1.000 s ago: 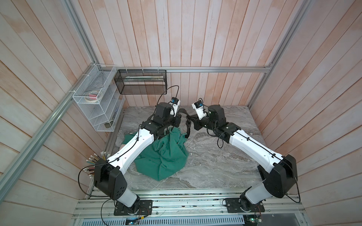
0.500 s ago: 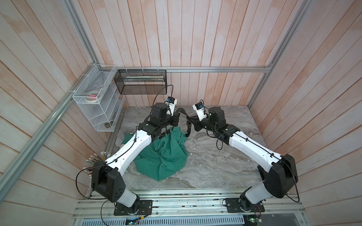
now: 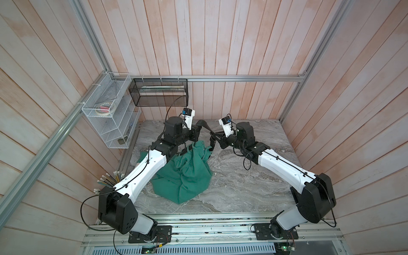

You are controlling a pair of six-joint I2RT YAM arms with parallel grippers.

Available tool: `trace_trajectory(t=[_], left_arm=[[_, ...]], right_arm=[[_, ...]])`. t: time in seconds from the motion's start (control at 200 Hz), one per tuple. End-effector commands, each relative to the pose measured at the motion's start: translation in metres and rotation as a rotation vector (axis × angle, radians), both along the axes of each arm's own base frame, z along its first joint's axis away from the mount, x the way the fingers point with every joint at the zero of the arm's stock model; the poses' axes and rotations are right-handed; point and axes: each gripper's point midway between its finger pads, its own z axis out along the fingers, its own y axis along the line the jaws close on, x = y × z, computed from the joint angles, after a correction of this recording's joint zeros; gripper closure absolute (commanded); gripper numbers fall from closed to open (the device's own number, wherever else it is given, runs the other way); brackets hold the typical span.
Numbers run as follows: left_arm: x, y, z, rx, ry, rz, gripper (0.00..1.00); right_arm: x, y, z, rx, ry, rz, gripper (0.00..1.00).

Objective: Remove the belt from the trousers

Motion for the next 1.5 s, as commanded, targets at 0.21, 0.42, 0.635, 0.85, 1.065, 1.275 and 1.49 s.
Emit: trace_trajectory(t=[0.21,0.42,0.635,0.85,1.065,1.275,1.49], left_arm=[[-0.015,0.01,0.087,-0.175,-0.211,-0.028,1.0],[-0.01,0.012,0.075,-0.173,-0.17,-0.017,1.0],[-0.002,0.011,0.063,-0.164,-0.133,-0.004,1.0],[0.006,0.007,0.067,-0.167,-0.135,-0.009,1.0],[0.008,0.004,0.07,-0.183,-0.133,-0.022,1.0],[0.007,0.005,0.073,-0.187,-0.134,-0.017,1.0],[0.009,0.011,0.076,-0.225,-0.117,-0.028,1.0]], right_arm=[[0.012,-0.026,-0.045,-0.055,0.126,-0.091,0.84],[0.004,-0.022,-0.02,-0.013,0.049,-0.047,0.63],[-0.023,-0.024,0.027,0.045,-0.198,-0.026,0.48],[-0.037,-0.014,0.045,0.07,-0.267,-0.012,0.45],[-0.024,0.006,0.038,0.038,-0.254,0.019,0.4],[-0.01,0.018,0.023,-0.032,-0.231,0.026,0.39],[0.0,0.021,0.007,-0.097,-0.203,-0.008,0.53]])
